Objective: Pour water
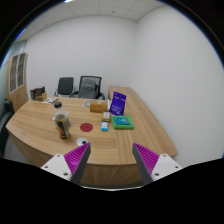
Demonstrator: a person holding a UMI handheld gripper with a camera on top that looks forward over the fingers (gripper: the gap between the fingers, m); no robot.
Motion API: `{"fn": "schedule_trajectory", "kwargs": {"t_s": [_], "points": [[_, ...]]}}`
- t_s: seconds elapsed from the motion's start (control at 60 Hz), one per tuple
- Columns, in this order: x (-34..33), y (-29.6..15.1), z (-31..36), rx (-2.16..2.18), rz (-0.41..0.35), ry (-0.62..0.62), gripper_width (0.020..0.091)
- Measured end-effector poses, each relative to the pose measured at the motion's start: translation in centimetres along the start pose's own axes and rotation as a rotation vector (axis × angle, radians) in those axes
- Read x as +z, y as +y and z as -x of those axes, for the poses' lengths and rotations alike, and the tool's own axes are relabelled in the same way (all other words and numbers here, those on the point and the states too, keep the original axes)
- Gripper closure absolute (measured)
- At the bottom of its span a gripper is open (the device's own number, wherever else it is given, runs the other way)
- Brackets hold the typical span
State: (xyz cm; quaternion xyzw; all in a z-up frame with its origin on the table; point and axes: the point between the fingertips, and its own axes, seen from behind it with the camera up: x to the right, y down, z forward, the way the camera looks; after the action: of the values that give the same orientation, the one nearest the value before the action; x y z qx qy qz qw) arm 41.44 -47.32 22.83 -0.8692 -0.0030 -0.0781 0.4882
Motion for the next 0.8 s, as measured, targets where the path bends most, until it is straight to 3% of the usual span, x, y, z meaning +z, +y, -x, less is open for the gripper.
{"fn": "schedule_trajectory", "kwargs": {"t_s": [0.133,0.35,0.6,0.8], "points": [[0.9,0.9,1.5,-0.006,0.023,0.007,0.0244],[4.5,3.0,10.2,0.040,0.056,-0.032,0.0245],[12.1,0.8,23.1,0.135,-0.022,-0.096,0.0246],[20.3,-1.2,27.8,0.126,-0.085,-0.067,0.0244]]}}
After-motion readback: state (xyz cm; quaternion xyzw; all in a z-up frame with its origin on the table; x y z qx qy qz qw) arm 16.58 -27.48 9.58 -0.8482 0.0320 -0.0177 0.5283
